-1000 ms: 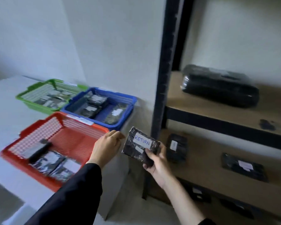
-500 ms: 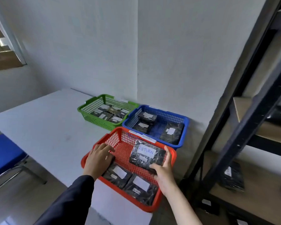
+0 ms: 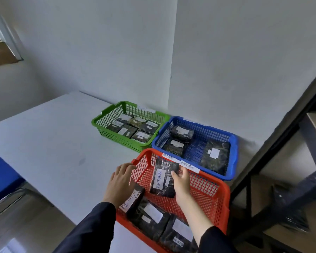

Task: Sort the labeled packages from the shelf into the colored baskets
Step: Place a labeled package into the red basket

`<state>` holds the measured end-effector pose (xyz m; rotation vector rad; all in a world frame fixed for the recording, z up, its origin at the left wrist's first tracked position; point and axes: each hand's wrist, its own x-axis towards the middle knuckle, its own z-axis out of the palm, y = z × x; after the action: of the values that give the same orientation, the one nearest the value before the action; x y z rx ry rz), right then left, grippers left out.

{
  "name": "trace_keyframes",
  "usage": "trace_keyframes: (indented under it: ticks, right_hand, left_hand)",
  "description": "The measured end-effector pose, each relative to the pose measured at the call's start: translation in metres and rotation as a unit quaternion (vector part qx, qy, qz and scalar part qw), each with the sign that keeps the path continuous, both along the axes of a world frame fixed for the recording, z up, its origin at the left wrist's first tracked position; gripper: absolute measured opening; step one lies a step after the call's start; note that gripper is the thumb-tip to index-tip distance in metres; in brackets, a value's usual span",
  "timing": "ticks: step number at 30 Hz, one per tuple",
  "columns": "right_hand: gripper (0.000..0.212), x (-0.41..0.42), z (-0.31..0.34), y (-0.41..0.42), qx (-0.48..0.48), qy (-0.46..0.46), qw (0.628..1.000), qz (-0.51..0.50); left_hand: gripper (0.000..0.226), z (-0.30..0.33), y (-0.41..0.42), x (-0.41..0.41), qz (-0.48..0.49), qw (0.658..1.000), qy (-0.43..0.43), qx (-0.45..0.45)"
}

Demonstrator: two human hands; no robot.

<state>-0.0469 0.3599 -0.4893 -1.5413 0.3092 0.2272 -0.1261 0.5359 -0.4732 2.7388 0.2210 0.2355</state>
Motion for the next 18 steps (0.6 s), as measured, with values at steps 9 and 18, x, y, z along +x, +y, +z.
trace_keyframes:
  ticks: [9, 18]
  right_hand:
    - [0.042, 0.017, -0.043, 0.05, 0.014, 0.057, 0.997, -0.057]
    - [0.055, 0.01, -0.056, 0.068, -0.188, 0.05, 0.98, 0.041]
  left_hand:
    - [0.05, -0.008, 0.015, 0.027, -0.029, 0.999, 0.04, -0.018]
    - [0.058, -0.013, 0.033, 0.054, -0.095, 0.993, 0.052, -0.036]
